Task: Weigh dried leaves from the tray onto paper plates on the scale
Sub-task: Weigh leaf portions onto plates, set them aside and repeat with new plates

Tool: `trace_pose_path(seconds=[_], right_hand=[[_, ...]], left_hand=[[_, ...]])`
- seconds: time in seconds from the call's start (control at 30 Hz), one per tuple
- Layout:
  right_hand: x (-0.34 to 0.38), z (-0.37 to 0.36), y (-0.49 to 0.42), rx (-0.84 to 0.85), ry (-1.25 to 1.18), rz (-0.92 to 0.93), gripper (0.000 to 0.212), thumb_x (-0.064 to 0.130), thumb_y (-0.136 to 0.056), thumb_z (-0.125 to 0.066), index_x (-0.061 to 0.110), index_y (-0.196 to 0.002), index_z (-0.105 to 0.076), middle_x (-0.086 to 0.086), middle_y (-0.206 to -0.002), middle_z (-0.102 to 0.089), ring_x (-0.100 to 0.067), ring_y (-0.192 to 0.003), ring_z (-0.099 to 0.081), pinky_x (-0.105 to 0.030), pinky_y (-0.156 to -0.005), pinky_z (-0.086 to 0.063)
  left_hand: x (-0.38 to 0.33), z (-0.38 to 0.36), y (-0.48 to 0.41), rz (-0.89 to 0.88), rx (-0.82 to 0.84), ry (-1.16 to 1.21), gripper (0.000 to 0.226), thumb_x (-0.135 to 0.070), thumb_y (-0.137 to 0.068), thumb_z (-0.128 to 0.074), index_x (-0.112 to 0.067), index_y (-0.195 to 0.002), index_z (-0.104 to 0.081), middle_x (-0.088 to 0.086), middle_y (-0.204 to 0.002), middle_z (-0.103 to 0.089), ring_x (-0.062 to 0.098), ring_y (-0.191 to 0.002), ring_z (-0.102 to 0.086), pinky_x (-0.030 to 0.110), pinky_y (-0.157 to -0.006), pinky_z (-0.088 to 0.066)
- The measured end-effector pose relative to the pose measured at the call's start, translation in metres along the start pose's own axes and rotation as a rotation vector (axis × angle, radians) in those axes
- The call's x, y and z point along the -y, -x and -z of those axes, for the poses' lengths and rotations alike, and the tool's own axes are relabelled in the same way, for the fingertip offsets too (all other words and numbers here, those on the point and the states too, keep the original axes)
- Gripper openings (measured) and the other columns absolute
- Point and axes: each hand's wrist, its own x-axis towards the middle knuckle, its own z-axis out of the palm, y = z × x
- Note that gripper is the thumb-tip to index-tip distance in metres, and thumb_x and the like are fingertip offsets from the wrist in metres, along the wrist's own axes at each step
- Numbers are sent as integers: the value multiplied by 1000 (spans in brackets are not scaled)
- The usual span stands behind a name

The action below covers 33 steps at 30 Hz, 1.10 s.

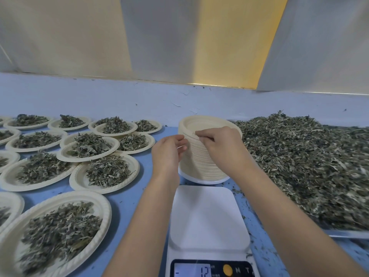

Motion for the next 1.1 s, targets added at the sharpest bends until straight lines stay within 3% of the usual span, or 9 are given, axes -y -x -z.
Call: trace_pose_path(seconds=[0.23, 0.53, 0.63, 0.77, 0.9, 1.0, 1.1], right_hand=[[5, 11, -8, -5, -59, -45, 24, 4, -92, -56, 8, -109, -72, -5, -112, -70, -15, -110, -61, -2, -79, -32], [7, 16, -16, 8, -72, -103, 26, 2, -89, -56, 10, -107, -73, -3, -111, -71, -12, -110, -61, -3, -81, -33], [10, 17, -15, -28, -69, -80, 27, 2, -91, -53, 8, -110, -71, -6, -114, -70, -15, -109, -61, -8, -83, -36], [13, 21, -12, -101, -93, -52, 31, 2, -92, -49, 9, -113, -70, -5, -116, -69, -8, -86, -57, -11, -73, -39], [16, 23, -3, -102, -39, 24, 32, 1, -93, -48, 9, -115, -69, -5, -117, -68, -18, -112, -60, -23, -93, -42], [17, 21, 7, -70, 29, 101, 32, -3, -89, -48, 6, -112, -70, -9, -112, -70, -24, -109, -60, -27, -91, -40], [20, 19, 18, 7, 65, 145, 27, -2, -86, -47, -1, -100, -71, -19, -98, -70, -34, -99, -59, -38, -84, -40]], left_hand=[[5, -9, 4, -91, 107, -117, 22, -1, -88, -52, -7, -69, -60, 8, -69, -58, 17, -63, -51, 23, -63, -44], [3, -18, -1, -13, 147, -120, 30, -8, -87, -60, -11, -57, -62, -2, -52, -59, 8, -42, -42, 19, -47, -32], [3, -21, -1, 49, 134, -84, 32, -8, -86, -60, -13, -55, -62, -2, -51, -59, 7, -41, -41, 15, -40, -30], [5, -21, 0, 59, 87, -101, 27, -12, -85, -62, -11, -58, -58, -2, -47, -55, 11, -42, -39, 17, -39, -31], [5, -15, 0, -105, -59, -187, 23, -23, -86, -64, -9, -69, -57, -9, -42, -51, 14, -45, -44, 22, -45, -38], [-4, -8, 0, -139, -54, -68, 29, -35, -92, -55, -12, -76, -63, -5, -54, -60, 13, -49, -54, 21, -45, -41], [-13, -3, 1, -156, 4, -77, 29, -34, -91, -58, -12, -72, -60, -8, -48, -59, 9, -42, -53, 18, -42, -42]])
